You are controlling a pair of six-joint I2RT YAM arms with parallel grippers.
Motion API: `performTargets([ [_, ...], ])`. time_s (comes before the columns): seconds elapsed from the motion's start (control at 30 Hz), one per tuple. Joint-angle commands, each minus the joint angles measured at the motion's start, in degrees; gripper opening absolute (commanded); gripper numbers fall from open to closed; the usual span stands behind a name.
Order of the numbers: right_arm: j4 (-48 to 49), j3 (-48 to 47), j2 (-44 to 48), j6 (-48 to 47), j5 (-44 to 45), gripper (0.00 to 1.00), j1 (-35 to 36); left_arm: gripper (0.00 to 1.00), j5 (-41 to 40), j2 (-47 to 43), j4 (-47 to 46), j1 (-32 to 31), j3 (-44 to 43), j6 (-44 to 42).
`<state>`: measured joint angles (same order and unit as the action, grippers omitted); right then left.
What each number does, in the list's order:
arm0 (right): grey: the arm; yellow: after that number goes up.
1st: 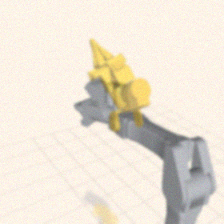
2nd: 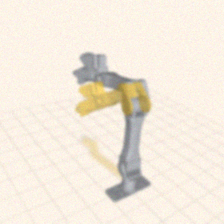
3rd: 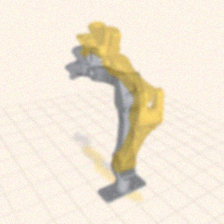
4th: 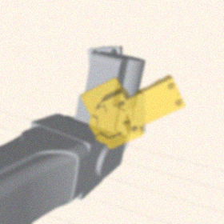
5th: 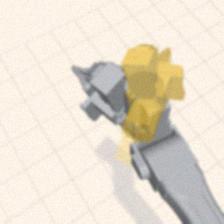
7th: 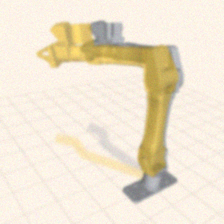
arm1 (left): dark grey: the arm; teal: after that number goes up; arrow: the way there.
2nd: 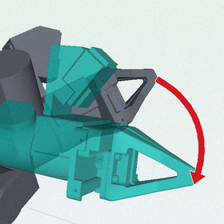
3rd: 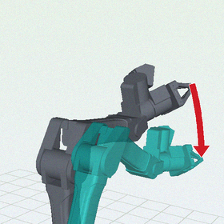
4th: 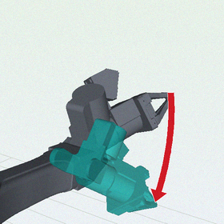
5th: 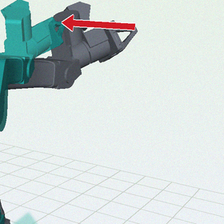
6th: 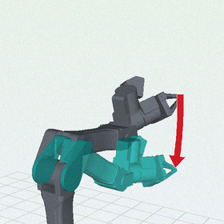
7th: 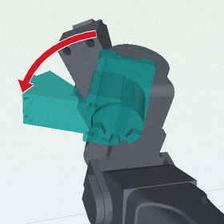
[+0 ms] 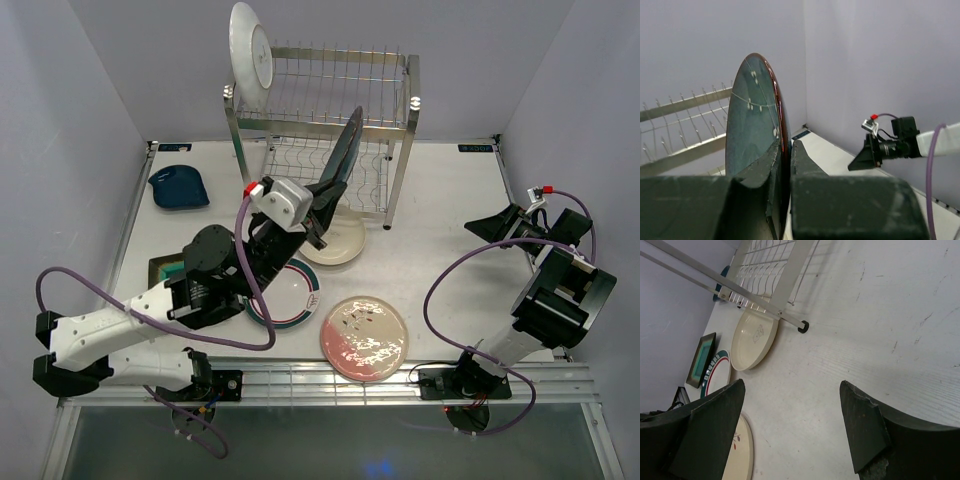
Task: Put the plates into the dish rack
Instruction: Insert the plate into the dish rack.
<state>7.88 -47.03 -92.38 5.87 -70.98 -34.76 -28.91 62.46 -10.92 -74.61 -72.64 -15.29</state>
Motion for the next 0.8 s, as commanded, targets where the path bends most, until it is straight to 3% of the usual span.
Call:
performTargets([
  [0.0,1.09,-0.96,-0.26,0.02,-1.71,0.82,-0.30,0.00,2.17,-0.32,-3.60,3.49,-8.64,-1.60],
  [0.17,1.00,-1.05,-0.52,0.11,-2.06,0.82,-0.30,0.00,8.68,7.04,7.29,11.67,-22.77,3.42],
  [0.27,1.00,-1.05,-0.61,0.11,-2.14,0.82,-0.30,0.00,12.28,9.61,9.06,16.06,-27.62,4.04],
  [0.47,1.09,-0.61,0.62,-0.15,-1.79,0.81,-0.30,0.00,19.75,13.65,6.88,24.15,-30.28,6.84],
  [0.77,2.40,0.79,2.82,-0.07,-1.18,0.81,-0.13,0.00,36.45,18.05,2.58,42.68,-32.12,18.79],
])
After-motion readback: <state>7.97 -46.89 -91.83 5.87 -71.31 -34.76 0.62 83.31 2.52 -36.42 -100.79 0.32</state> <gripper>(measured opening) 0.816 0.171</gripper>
